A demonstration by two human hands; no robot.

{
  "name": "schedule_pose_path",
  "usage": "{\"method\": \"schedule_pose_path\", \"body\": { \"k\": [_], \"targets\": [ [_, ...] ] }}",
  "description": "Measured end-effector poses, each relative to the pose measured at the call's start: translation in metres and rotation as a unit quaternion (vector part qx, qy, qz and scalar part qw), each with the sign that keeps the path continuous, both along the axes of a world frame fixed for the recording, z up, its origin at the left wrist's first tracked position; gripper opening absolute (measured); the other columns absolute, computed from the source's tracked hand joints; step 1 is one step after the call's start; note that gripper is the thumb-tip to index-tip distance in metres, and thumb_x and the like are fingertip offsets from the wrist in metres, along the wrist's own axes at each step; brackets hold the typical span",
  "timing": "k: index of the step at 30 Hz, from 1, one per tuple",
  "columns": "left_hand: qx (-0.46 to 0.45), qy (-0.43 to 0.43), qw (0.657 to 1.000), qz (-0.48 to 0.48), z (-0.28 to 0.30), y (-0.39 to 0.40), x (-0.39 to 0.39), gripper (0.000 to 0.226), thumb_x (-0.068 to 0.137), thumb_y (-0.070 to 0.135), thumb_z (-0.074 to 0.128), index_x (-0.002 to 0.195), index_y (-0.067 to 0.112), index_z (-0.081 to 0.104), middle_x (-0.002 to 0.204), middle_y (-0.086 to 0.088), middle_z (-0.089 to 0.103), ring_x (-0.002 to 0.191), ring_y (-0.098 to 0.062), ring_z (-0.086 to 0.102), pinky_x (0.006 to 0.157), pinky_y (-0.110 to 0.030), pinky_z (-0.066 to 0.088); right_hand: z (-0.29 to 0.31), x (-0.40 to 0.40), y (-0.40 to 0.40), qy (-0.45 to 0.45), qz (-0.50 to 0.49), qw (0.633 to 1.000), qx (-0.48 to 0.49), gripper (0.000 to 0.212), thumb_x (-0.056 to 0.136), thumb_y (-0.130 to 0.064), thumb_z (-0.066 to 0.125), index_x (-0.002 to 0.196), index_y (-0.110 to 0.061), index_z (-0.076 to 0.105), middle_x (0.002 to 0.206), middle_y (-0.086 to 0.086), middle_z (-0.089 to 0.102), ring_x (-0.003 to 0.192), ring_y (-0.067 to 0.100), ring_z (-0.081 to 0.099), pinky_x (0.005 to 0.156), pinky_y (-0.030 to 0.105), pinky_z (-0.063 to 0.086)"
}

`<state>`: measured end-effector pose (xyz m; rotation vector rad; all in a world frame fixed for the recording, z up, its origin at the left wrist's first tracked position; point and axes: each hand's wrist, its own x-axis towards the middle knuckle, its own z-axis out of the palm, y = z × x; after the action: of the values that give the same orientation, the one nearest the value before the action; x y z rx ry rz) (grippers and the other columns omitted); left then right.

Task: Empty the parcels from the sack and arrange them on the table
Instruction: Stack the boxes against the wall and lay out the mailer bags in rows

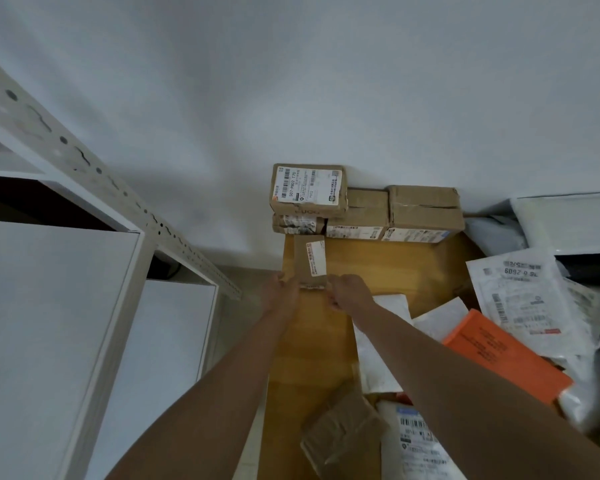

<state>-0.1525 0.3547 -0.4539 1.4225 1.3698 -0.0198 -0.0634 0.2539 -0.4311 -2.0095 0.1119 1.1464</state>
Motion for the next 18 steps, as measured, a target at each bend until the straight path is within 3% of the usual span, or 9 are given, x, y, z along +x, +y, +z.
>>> {"method": "schedule_pose_path", "body": {
  "k": [3,8,11,13,18],
  "targets": [
    [0.026,0.042,0.999,0.0,-0.003,-0.015,-0.017,0.042,0.091,0.03,0.054,0.131,0.016,0.051,0.129,-0.008,0.056,0.108,-0.025,0.057,0.091,-0.041,0.05,0.016,-0.003,-0.033,-0.124,0.147,0.979,-0.064,0.048,0.097,-0.036,0.049,0.138,-0.012,0.046,0.122,0.009,0.063,0.1,0.021,0.06,0.082,0.033,0.047],
    [0.007,0.091,0.989,-0.112,-0.001,-0.061,-0.039,0.037,0.094,0.032,0.05,0.126,0.013,0.051,0.126,-0.008,0.056,0.108,-0.026,0.056,0.089,-0.036,0.048,0.02,-0.023,-0.11,-0.291,0.288,0.879,-0.245,0.048,0.095,-0.041,0.047,0.135,-0.016,0.05,0.14,0.009,0.047,0.13,0.031,0.039,0.105,0.043,0.035],
    [0.014,0.07,0.975,-0.209,0.008,-0.088,-0.038,0.039,0.096,0.033,0.049,0.129,0.012,0.05,0.13,-0.008,0.053,0.112,-0.025,0.053,0.083,-0.032,0.042,0.021,-0.037,-0.149,-0.325,0.272,0.857,-0.294,0.054,0.091,-0.045,0.049,0.139,-0.02,0.045,0.152,0.008,0.033,0.143,0.033,0.02,0.114,0.048,0.023],
    [0.053,0.04,0.968,-0.243,0.017,-0.104,-0.03,0.041,0.095,0.033,0.051,0.129,0.012,0.05,0.131,-0.009,0.052,0.114,-0.025,0.053,0.089,-0.034,0.045,0.022,-0.036,-0.17,-0.352,0.253,0.854,-0.289,0.057,0.091,-0.047,0.05,0.142,-0.023,0.041,0.157,0.008,0.024,0.148,0.035,0.009,0.117,0.053,0.016],
    [0.154,0.079,0.918,-0.356,0.04,-0.157,-0.002,0.058,0.092,0.043,0.053,0.143,0.021,0.038,0.146,-0.009,0.036,0.131,-0.03,0.037,0.107,-0.042,0.036,0.024,-0.027,-0.251,-0.316,0.119,0.883,-0.327,0.093,0.082,-0.069,0.053,0.152,-0.029,0.007,0.162,0.011,0.003,0.148,0.039,-0.005,0.115,0.064,0.011]
  ]
}}
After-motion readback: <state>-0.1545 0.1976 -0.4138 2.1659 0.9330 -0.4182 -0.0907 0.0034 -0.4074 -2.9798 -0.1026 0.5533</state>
